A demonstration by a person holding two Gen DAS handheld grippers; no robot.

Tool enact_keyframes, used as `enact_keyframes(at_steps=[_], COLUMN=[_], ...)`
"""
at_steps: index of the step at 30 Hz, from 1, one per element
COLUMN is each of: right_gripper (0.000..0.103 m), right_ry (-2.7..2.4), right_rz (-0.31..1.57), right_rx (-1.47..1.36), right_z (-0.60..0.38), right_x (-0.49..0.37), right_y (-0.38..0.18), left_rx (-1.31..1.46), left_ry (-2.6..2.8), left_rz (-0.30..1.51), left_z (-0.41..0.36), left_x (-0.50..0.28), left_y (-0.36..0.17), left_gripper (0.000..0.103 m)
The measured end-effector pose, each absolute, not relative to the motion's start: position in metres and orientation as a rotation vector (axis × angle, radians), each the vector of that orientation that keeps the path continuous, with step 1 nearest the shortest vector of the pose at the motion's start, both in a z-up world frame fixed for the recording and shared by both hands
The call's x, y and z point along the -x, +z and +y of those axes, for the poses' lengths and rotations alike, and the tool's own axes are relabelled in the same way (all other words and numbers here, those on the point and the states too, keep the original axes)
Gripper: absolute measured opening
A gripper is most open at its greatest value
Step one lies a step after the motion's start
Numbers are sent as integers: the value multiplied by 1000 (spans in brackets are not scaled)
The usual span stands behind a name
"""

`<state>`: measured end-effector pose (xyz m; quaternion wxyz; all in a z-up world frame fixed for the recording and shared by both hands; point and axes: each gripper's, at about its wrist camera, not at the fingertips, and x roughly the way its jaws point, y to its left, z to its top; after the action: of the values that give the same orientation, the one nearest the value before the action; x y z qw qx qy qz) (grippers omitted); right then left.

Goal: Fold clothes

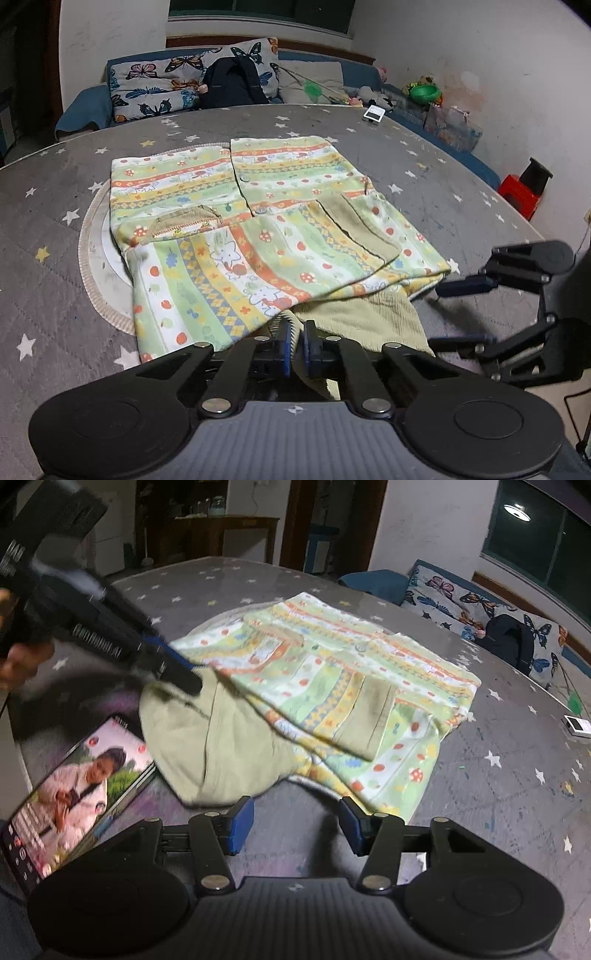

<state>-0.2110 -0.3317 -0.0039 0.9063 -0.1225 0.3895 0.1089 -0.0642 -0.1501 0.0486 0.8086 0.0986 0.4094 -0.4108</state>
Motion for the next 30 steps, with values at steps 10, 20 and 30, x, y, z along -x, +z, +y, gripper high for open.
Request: enact_keyframes(at_steps=[10, 20, 30], right_gripper=[63, 55, 15], right_ry=[265, 278, 235], right_rz=[747, 656, 595], right_rx=[370, 305, 130], right_z=[-316, -305, -328], right_x=[225, 203, 183], right_y=[-6, -3, 20], left_rx=[-148, -73, -54], left_ry=[-898, -895, -889], left_rz=[865, 860, 837], left_z=[-151, -150, -137], left_x=[53, 34, 29], left_y=[64, 72, 69], left_gripper=[6, 6, 16])
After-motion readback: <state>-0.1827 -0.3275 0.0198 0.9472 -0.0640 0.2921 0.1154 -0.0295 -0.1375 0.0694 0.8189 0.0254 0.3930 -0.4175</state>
